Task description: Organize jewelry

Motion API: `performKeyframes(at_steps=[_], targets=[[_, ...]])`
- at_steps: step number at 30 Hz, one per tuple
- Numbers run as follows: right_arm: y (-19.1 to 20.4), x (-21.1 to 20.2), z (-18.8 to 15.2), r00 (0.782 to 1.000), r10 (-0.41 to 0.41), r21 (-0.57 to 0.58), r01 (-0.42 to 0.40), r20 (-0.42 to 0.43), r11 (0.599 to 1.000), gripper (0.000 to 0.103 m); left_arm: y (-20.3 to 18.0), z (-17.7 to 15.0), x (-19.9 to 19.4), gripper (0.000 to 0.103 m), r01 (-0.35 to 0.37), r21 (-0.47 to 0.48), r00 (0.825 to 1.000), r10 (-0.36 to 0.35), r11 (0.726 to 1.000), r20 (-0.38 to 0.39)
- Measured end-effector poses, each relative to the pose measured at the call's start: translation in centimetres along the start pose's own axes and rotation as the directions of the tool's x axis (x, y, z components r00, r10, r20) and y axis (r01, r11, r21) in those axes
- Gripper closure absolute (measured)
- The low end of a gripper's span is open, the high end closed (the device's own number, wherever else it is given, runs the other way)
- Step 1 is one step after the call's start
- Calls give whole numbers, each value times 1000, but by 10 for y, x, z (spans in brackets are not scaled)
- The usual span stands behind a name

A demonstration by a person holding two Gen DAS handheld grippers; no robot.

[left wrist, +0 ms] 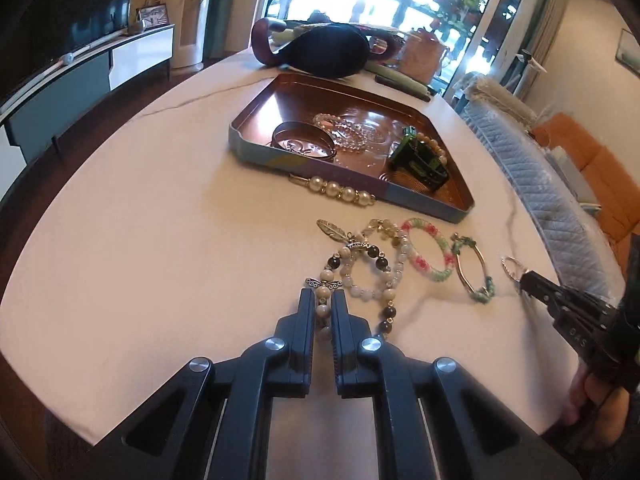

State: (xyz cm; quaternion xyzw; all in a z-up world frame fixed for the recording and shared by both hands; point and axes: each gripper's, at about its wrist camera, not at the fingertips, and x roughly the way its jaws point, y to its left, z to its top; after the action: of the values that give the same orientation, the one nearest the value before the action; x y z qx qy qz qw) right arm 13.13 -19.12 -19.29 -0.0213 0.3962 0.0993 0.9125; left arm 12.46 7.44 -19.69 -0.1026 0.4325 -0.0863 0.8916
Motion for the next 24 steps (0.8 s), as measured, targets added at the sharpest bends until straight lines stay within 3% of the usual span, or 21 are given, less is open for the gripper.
performKeyframes(at_steps=[10, 13, 24], targets=[[-1, -8, 0, 999, 24, 17, -24, 30, 1000, 101, -15, 5, -43, 95, 29, 53, 998, -32, 998, 55], [7, -20, 2, 998, 5, -40, -3, 58, 999, 101, -24, 10, -54, 95, 30, 83, 997, -36, 996, 75], [13, -54, 27, 989, 76, -57, -70, 124, 996, 101, -42, 31, -72, 95, 22, 135, 992, -39, 991, 122]])
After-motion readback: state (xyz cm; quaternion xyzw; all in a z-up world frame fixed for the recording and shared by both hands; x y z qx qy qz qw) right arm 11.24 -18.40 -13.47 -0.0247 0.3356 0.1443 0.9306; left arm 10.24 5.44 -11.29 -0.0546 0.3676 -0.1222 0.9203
